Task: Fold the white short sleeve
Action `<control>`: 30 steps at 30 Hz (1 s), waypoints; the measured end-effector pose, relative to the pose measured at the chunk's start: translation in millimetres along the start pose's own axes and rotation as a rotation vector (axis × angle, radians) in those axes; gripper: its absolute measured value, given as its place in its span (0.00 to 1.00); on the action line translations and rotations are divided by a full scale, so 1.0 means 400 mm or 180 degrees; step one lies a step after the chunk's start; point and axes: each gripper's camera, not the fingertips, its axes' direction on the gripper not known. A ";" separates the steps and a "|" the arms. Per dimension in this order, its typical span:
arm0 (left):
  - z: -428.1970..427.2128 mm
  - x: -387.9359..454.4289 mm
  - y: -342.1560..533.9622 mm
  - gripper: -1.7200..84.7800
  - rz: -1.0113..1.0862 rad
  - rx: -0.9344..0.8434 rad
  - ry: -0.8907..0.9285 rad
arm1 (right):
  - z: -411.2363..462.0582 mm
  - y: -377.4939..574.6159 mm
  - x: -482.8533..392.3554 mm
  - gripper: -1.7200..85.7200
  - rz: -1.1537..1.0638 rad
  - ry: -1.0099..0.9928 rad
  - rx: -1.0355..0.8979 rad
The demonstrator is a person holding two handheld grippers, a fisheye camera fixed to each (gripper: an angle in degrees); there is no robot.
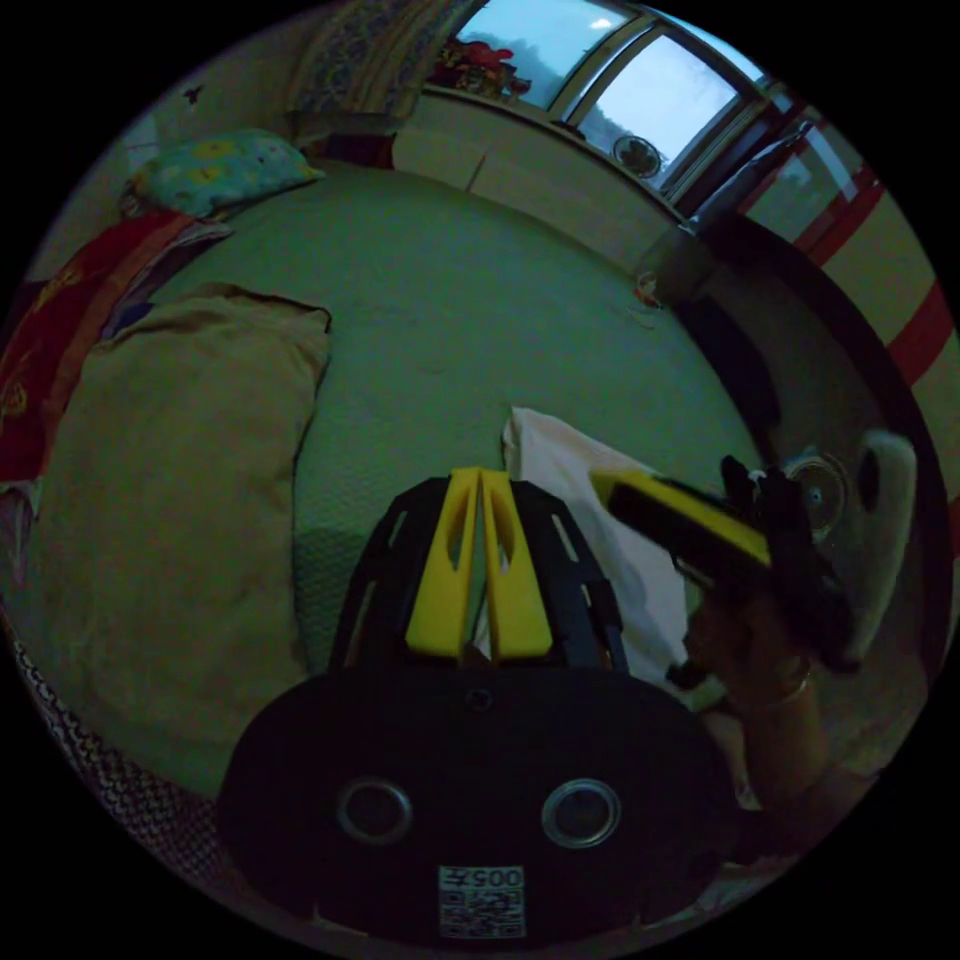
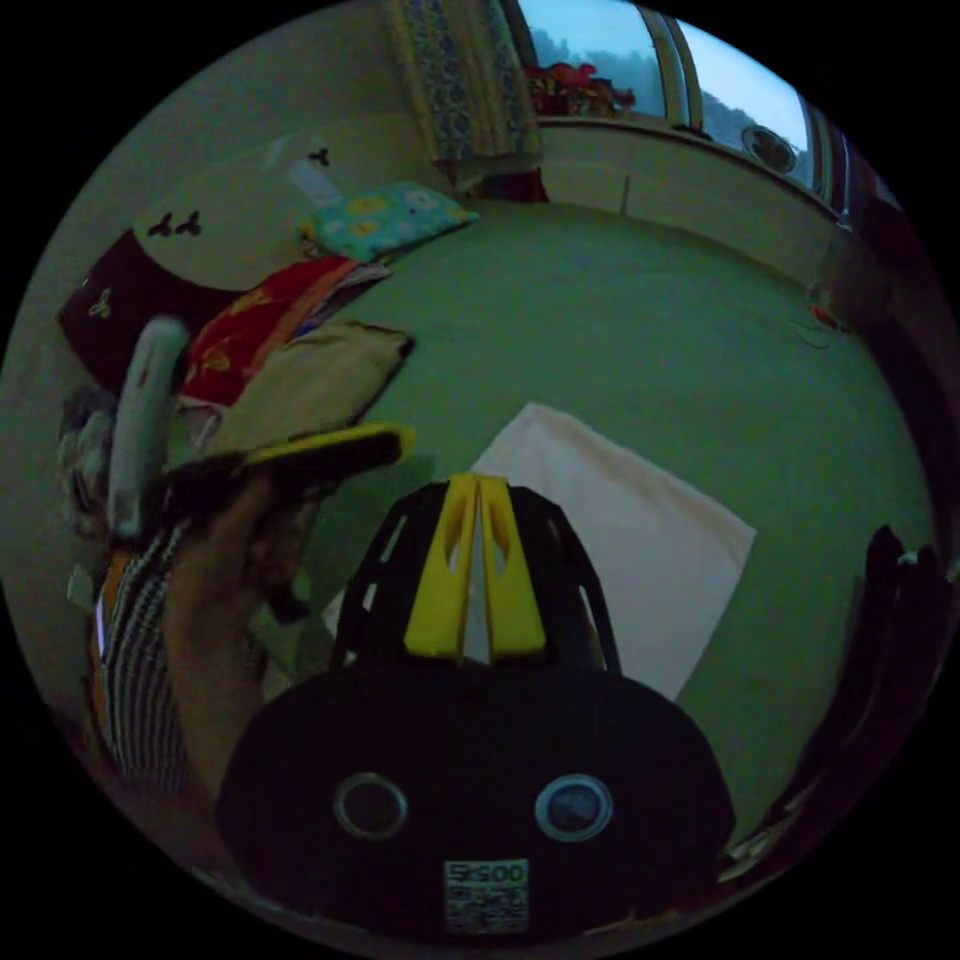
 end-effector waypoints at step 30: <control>-0.266 0.345 0.403 0.15 0.0780 0.0072 -0.0266 | -0.525 0.470 0.422 0.01 0.1008 0.0427 0.0531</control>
